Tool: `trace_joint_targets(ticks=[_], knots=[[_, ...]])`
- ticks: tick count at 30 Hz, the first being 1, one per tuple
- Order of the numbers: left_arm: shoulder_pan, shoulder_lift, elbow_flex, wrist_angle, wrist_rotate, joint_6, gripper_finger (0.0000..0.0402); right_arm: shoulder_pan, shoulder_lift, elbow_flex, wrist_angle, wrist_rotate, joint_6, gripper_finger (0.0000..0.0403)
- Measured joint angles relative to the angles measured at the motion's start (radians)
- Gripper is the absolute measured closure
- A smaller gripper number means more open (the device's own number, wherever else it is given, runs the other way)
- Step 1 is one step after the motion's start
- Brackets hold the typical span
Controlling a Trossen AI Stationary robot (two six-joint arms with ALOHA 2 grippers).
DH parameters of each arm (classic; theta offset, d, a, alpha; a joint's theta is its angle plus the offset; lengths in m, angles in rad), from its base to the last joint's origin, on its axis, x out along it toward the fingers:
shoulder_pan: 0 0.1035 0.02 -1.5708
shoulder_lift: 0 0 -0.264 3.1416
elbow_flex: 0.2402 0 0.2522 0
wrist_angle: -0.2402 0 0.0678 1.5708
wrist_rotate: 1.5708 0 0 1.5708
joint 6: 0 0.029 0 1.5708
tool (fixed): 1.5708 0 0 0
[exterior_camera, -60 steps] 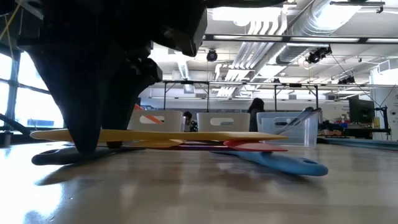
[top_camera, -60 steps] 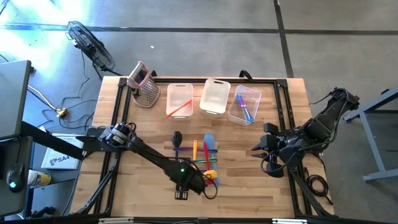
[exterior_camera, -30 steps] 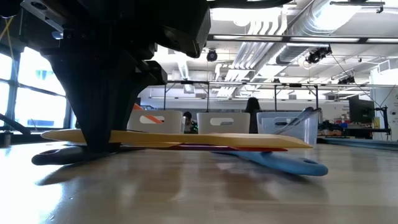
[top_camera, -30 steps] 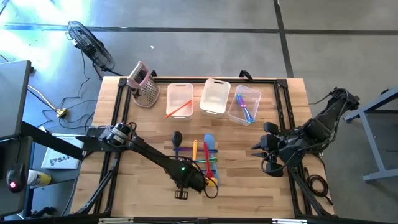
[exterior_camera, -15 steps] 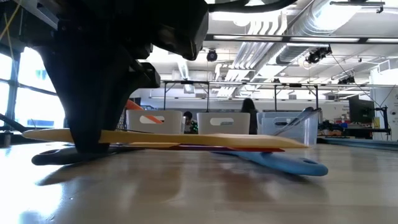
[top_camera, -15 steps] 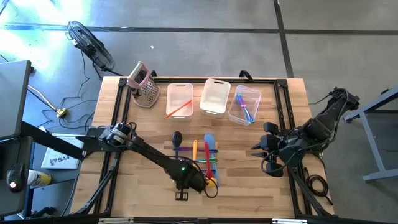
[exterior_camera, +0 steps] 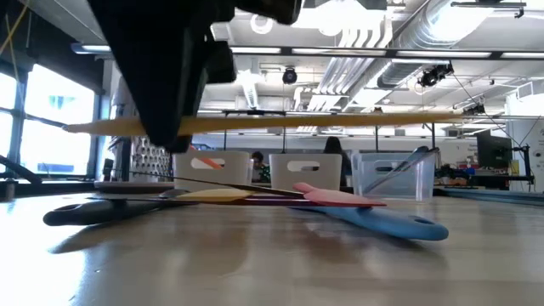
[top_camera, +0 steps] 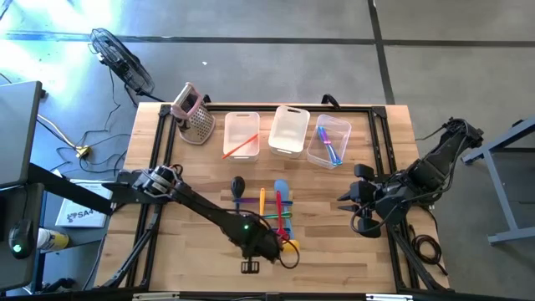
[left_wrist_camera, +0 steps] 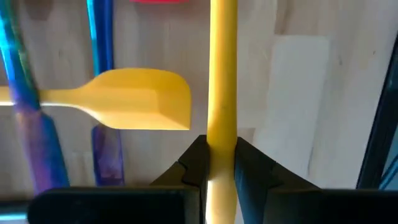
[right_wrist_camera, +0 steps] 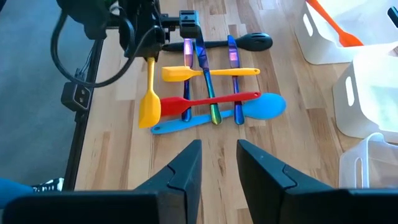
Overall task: Pick & Place Kitchen Items
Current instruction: Put the yellow spatula into the left white bin
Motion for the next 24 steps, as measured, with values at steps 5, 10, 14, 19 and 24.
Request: trace_joint_targets(ticks=[5, 10, 14, 19, 24], knots=[[0.004, 0.000, 0.074, -0.142, -0.088, -0.146, 0.0356, 0.000, 0.000, 0.000, 0.006, -0.003, -0.002, 0.0309], [0.009, 0.000, 0.151, -0.221, -0.141, -0.271, 0.0356, 0.028, 0.000, 0.000, 0.051, -0.003, -0.036, 0.0309], [0.007, 0.000, 0.250, -0.265, -0.192, -0.372, 0.0356, 0.056, 0.000, 0.000, 0.053, -0.001, -0.044, 0.0309], [0.023, 0.000, 0.410, -0.429, -0.309, -0.610, 0.0356, 0.083, -0.010, 0.000, 0.037, 0.000, -0.055, 0.0309], [0.034, -0.011, 0.552, -0.532, -0.428, -0.741, 0.0357, 0.118, -0.035, 0.000, -0.014, 0.001, -0.039, 0.0309]])
